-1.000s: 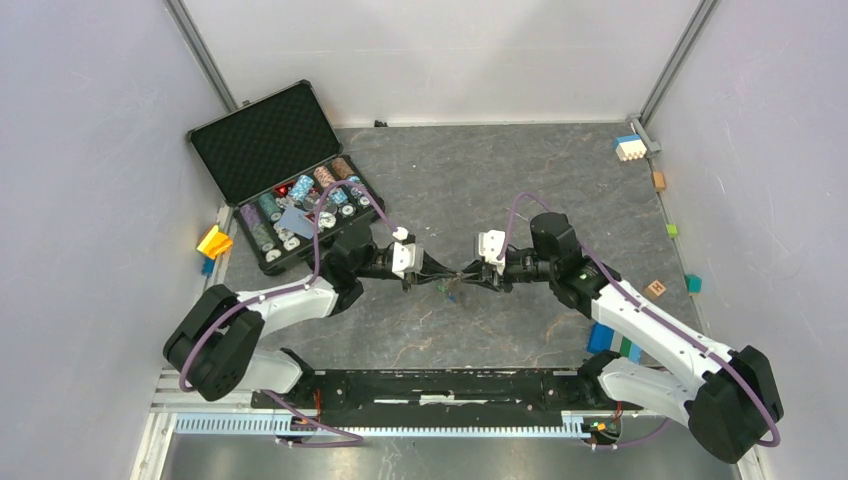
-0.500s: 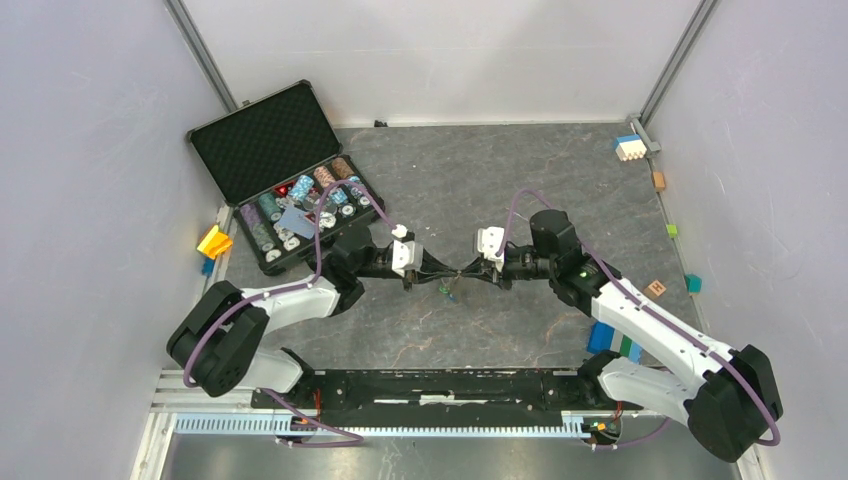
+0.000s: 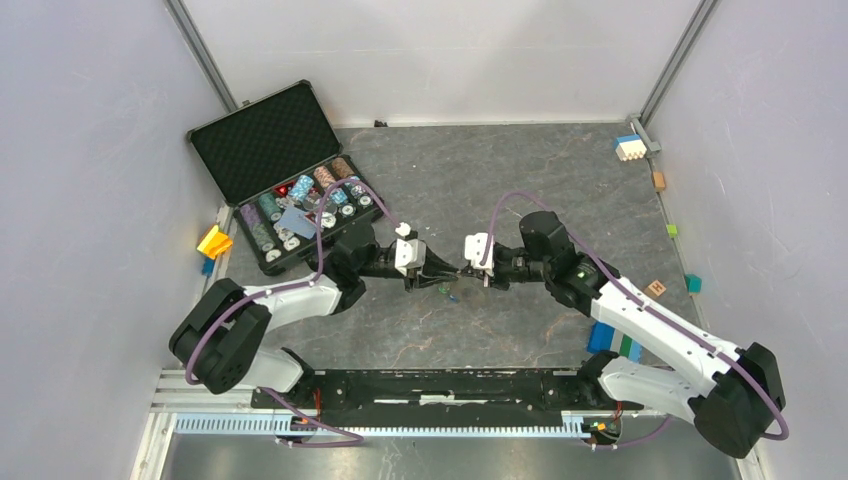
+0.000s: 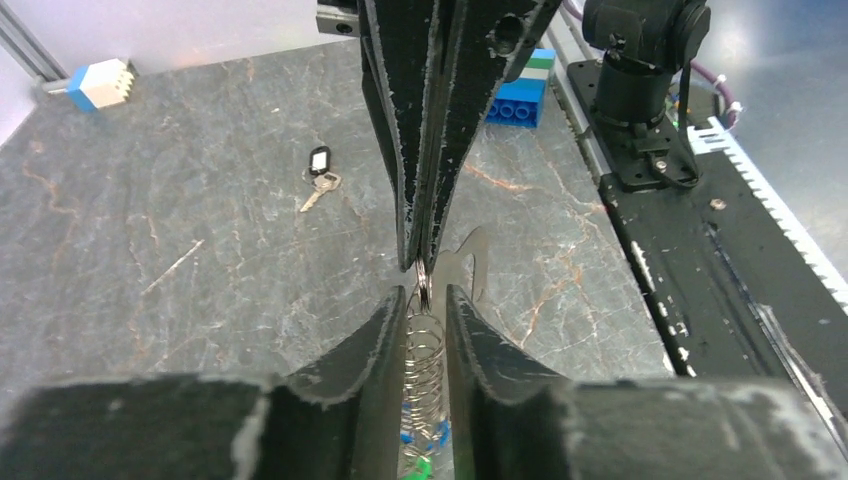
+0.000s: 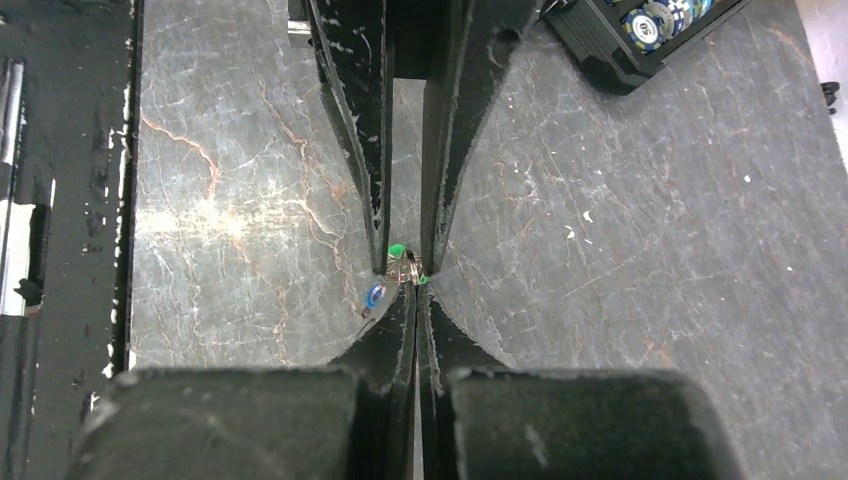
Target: Put the keys on the keyring
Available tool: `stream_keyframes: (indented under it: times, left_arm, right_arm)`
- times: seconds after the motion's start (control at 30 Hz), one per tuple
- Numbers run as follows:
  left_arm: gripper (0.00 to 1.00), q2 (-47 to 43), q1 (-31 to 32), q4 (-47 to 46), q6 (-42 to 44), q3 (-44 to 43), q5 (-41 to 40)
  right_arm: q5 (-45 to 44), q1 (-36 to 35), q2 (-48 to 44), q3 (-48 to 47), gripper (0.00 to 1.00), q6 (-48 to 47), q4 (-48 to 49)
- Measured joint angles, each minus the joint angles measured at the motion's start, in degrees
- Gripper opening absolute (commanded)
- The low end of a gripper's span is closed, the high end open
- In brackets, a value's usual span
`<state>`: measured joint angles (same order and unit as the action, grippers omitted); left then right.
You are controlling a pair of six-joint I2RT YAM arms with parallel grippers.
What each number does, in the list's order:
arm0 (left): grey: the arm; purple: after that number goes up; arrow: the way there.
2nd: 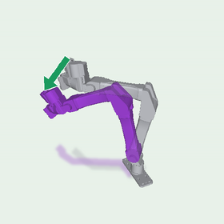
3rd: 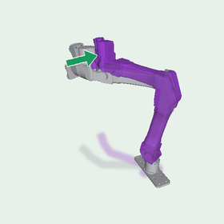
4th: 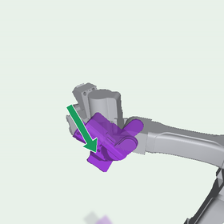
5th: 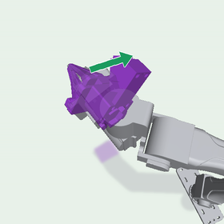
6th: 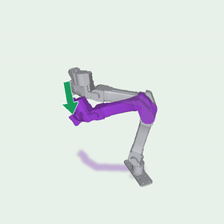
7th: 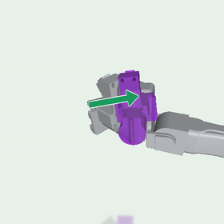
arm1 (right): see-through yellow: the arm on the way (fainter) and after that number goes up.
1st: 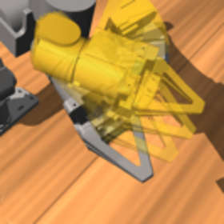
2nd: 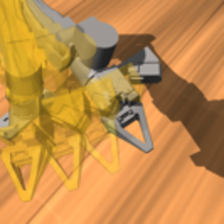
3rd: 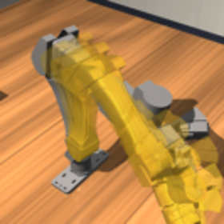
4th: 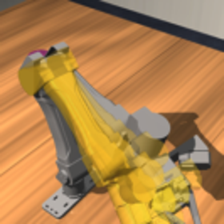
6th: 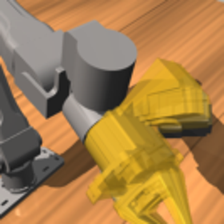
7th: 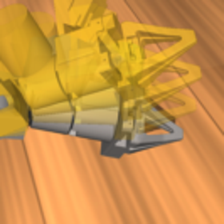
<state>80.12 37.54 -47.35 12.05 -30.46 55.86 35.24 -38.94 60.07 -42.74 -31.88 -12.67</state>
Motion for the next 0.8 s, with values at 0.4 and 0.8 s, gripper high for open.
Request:
stream_keyframes:
  times: [0.4, 0.8]
  left_arm:
    - [0.42, -1.0, 0.1, 12.5, 6.9, -4.3, -0.2]
    - [0.31, -3.3, 0.1, 25.6, 16.7, -6.6, 0.3]
  right_arm:
    - [-9.5, -4.5, 0.0, -4.4, 0.0, -4.0, -6.3]
    - [-12.5, -5.9, 0.0, -5.5, 0.0, -5.5, -8.1]
